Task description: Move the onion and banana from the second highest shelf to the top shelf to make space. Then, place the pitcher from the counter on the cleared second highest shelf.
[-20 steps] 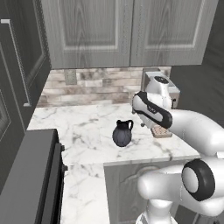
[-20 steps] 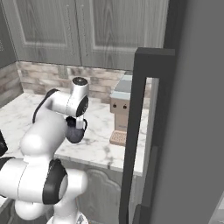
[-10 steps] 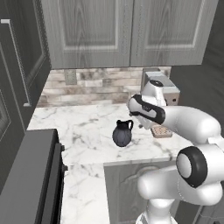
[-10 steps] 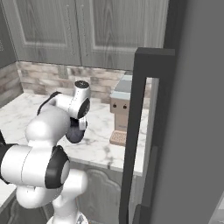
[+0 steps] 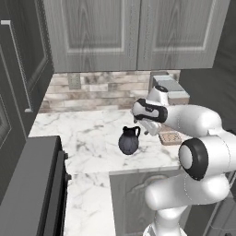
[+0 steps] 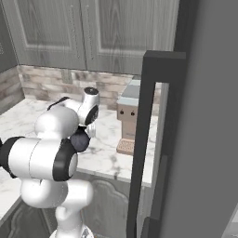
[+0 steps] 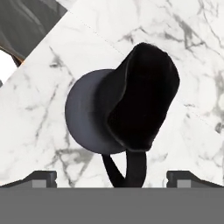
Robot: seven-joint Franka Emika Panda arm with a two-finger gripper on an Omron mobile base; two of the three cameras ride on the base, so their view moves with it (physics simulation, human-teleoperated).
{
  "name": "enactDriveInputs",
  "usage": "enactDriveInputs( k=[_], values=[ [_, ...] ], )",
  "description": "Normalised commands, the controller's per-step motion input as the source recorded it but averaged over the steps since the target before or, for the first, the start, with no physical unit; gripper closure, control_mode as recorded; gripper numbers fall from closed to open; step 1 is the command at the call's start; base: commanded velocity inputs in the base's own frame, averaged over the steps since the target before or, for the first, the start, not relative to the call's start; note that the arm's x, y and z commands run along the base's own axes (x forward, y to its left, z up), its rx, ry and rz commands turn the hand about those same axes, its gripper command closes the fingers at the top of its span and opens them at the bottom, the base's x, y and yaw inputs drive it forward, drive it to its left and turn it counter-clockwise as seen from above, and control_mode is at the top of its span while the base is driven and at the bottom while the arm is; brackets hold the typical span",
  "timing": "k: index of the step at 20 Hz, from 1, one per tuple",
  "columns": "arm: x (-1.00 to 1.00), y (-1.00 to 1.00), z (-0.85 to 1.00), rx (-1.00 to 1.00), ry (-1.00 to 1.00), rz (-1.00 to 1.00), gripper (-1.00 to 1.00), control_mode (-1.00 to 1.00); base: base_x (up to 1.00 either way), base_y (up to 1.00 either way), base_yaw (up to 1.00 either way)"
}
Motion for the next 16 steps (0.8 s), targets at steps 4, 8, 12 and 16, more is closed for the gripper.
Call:
enactDriveInputs(
  k=[4, 8, 12, 16],
  values=[
    [0.27, 0.03, -0.11, -0.03, 0.06, 0.07, -1.0, -1.0, 0.0, 0.0, 0.0],
    [0.09, 0.15, -0.08, -0.05, 0.08, 0.05, -1.0, -1.0, 0.0, 0.0, 0.0],
    [0.08, 0.24, -0.11, -0.08, 0.08, 0.02, -1.0, -1.0, 0.0, 0.0, 0.0],
    [0.22, 0.11, -0.22, -0.07, 0.03, 0.02, -1.0, -1.0, 0.0, 0.0, 0.0]
  ],
)
